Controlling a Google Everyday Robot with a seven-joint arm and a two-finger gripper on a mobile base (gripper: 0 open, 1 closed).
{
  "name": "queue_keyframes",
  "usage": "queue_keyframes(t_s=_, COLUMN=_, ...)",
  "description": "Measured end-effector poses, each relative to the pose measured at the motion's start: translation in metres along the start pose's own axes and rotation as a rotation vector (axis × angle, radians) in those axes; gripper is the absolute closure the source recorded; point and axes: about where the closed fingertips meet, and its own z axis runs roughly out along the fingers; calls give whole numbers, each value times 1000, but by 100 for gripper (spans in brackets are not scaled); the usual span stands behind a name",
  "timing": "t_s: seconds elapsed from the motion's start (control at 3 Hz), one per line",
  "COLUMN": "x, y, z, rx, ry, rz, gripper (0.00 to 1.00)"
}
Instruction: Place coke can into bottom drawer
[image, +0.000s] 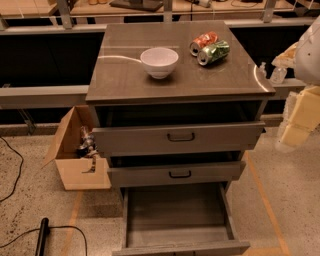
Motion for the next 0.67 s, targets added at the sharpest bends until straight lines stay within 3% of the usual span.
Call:
queue_keyframes(t_s=0.33, x=0, y=0, z=0, rx=0, ry=0, rz=0, gripper=0)
queue_keyframes(t_s=0.67, x=-2, y=-16, z=1, rx=52, ry=-21, rz=4, gripper=0)
